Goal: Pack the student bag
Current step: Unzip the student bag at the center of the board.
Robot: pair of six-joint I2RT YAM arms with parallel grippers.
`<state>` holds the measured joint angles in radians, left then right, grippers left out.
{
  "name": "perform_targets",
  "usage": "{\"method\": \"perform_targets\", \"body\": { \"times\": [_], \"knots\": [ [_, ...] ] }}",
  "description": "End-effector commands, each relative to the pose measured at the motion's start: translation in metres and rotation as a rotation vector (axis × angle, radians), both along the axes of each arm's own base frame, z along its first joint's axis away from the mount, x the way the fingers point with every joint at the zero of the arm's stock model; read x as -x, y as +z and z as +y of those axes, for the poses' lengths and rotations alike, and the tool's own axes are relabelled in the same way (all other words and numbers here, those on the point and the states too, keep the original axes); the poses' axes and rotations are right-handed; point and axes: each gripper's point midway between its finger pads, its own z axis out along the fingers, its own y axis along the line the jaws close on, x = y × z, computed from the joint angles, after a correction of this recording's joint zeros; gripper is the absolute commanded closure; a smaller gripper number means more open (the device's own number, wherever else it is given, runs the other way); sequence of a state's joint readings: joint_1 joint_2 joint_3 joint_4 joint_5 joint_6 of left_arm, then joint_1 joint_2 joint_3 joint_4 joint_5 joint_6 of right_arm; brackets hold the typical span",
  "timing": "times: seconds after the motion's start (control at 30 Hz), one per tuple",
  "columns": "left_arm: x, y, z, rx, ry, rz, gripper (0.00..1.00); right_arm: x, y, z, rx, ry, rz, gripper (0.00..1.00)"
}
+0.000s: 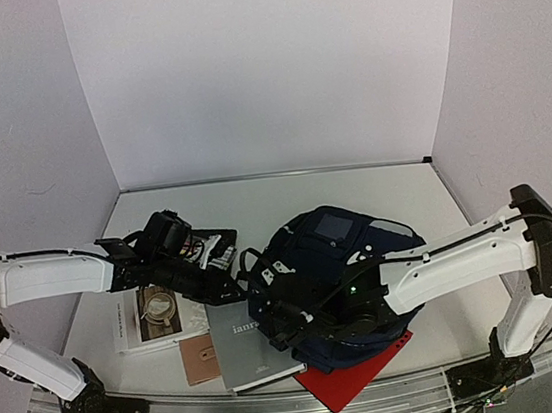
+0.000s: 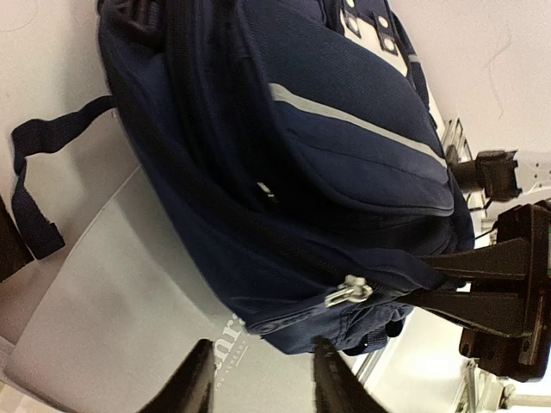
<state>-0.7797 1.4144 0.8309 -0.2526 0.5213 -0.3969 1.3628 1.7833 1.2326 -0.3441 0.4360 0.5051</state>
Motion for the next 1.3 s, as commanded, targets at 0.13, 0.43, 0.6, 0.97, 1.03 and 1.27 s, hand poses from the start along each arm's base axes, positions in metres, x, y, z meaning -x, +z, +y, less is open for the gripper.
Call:
{"method": "perform_targets", "body": {
  "times": [0.13, 0.43, 0.6, 0.97, 1.03, 1.27],
  "knots": [
    [0.009, 0.025, -0.009, 0.214, 0.004, -0.014, 0.43, 0.005, 0.019, -0.029, -0.031, -0.034, 0.008, 1.00],
    [0.007, 0.033, -0.027, 0.292, -0.046, -0.004, 0.41, 0.005, 0.023, -0.020, -0.040, -0.015, 0.009, 1.00],
    [0.005, 0.027, -0.035, 0.280, -0.060, 0.004, 0.52, 0.005, 0.022, -0.019, -0.043, -0.012, 0.013, 1.00],
    [0.014, 0.017, -0.050, 0.264, -0.109, 0.037, 0.58, 0.005, 0.021, -0.018, -0.035, -0.007, 0.008, 1.00],
    [0.015, 0.015, -0.050, 0.256, -0.107, 0.039, 0.58, 0.005, 0.021, -0.017, -0.035, -0.006, 0.007, 1.00],
    [0.015, 0.011, -0.054, 0.234, -0.097, 0.034, 0.75, 0.005, 0.019, -0.016, -0.032, -0.002, 0.010, 1.00]
  ]
}}
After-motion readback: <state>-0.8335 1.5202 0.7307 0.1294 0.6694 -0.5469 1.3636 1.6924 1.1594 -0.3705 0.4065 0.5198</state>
